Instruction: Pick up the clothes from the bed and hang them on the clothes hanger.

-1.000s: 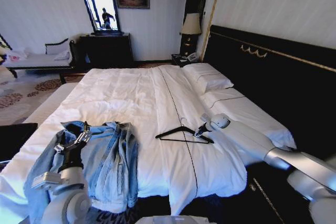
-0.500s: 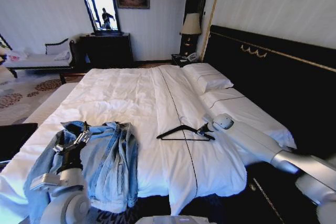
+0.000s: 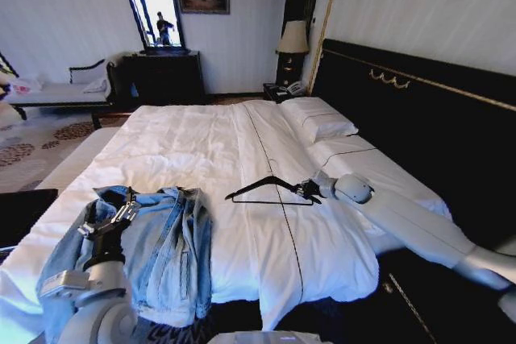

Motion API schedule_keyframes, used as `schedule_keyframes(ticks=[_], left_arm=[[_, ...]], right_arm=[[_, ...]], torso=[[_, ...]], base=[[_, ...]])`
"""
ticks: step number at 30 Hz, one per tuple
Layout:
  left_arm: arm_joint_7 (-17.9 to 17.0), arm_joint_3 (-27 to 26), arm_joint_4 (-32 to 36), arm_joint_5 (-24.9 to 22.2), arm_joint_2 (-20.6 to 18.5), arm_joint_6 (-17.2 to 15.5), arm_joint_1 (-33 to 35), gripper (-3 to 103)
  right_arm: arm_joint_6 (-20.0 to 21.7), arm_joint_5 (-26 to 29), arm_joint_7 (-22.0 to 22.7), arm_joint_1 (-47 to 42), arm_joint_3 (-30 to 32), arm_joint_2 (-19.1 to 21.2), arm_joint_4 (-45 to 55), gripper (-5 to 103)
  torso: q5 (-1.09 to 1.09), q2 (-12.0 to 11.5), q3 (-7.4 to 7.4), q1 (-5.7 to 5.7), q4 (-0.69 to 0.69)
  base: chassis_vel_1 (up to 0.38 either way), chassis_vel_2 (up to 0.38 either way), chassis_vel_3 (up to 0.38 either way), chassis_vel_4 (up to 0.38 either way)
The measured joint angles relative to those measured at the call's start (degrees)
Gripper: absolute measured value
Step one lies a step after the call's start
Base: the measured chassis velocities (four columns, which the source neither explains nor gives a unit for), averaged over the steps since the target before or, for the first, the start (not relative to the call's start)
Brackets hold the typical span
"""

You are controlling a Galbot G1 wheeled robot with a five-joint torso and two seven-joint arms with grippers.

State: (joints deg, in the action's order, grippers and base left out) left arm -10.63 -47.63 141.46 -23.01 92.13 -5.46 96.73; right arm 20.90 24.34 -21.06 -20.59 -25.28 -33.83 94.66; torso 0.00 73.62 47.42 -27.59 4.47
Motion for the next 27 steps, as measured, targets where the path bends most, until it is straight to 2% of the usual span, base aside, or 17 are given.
schedule_keyframes(ticks=[3,7,15,17,27], left_arm=[[-0.13,-0.38,-0.35,0.07,0.00,0.01,0.01,100],[-0.26,-0.95,-0.82,0.05,0.00,0.01,-0.13,100],[-0.37,-1.80,-1.47,-0.10,0.00,0.01,-0.34,100],[-0.39,-1.97,-1.36,-0.28,0.00,0.01,-0.41,100],[-0.37,-2.09,-0.32,-1.28,-0.59,-0.24,-0.70,100]], right_arm=[[-3.76,1.92,5.17,-2.26,0.19,-0.36,1.19,19],[-6.25,3.01,7.62,-3.02,0.29,-1.25,1.98,19],[-4.73,3.62,7.54,-1.50,-0.33,-1.51,5.45,19],[-3.63,3.50,7.91,-1.48,-0.78,-1.73,5.45,19],[-3.34,1.63,6.65,-3.67,-1.69,-3.15,3.09,19]], torso=[[-0.01,0.00,0.00,0.00,-0.01],[0.01,0.00,0.00,0.00,-0.01],[-0.02,-0.01,0.00,0.00,-0.02],[-0.02,-0.01,0.00,0.00,-0.01],[0.00,-0.01,0.00,0.00,0.00]], base=[[0.000,0.000,0.000,0.000],[0.000,0.000,0.000,0.000],[0.000,0.000,0.000,0.000],[0.000,0.000,0.000,0.000],[0.000,0.000,0.000,0.000]])
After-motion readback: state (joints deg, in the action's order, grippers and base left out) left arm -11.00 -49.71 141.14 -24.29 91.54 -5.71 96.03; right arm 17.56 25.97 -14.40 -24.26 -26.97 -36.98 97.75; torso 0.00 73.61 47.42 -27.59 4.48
